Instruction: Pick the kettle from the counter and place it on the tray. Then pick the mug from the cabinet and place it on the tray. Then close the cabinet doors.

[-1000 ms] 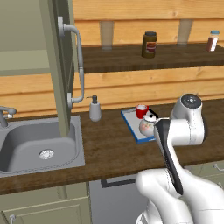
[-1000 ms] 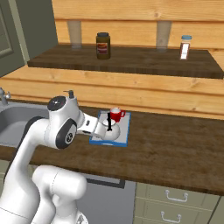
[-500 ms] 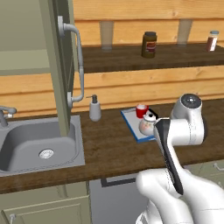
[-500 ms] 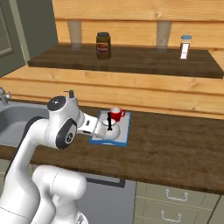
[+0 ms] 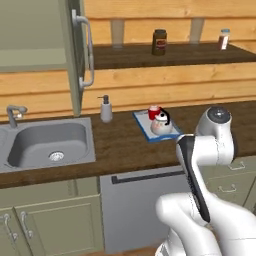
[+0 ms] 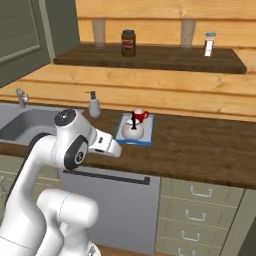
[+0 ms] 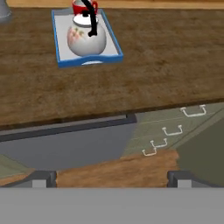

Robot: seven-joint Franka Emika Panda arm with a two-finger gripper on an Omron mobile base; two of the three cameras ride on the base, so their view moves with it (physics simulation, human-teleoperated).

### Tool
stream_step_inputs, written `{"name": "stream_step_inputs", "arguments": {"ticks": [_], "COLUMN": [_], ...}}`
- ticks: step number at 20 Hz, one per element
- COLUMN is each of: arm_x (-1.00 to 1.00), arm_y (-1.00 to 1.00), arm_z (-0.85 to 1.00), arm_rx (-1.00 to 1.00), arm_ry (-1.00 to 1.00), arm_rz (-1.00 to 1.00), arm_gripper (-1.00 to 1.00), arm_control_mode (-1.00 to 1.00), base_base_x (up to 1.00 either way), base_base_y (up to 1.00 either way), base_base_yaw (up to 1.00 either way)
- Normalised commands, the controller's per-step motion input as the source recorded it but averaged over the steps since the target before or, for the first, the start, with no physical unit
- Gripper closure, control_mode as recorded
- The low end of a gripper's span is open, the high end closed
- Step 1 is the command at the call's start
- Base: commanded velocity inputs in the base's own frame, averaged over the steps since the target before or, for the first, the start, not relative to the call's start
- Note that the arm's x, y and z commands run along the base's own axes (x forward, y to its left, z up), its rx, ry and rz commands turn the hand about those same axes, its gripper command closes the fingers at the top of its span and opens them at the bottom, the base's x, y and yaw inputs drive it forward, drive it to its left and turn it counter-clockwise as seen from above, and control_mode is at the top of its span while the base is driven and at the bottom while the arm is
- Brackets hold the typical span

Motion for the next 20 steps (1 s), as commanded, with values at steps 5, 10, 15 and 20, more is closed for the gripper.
{"name": "stream_step_inputs", "arguments": {"ticks": [5, 10, 15, 20], "arm_x": [0.00, 0.00, 0.00, 0.00], "arm_y": [0.00, 0.00, 0.00, 0.00], "arm_z": [0.00, 0.00, 0.00, 0.00], "arm_rx": [0.00, 0.00, 0.00, 0.00], "arm_ry": [0.00, 0.00, 0.00, 0.00], "arm_rz": [0.00, 0.00, 0.00, 0.00], "arm_gripper": [-1.00, -1.00, -1.00, -1.00], "arm_control_mode": [1.00, 1.00, 1.00, 1.00], "base_base_x": [-0.48, -0.45, -0.31, 0.02], "base_base_y": [0.64, 0.75, 0.92, 1.00], "base_base_yaw": [0.00, 0.00, -0.05, -0.08]}}
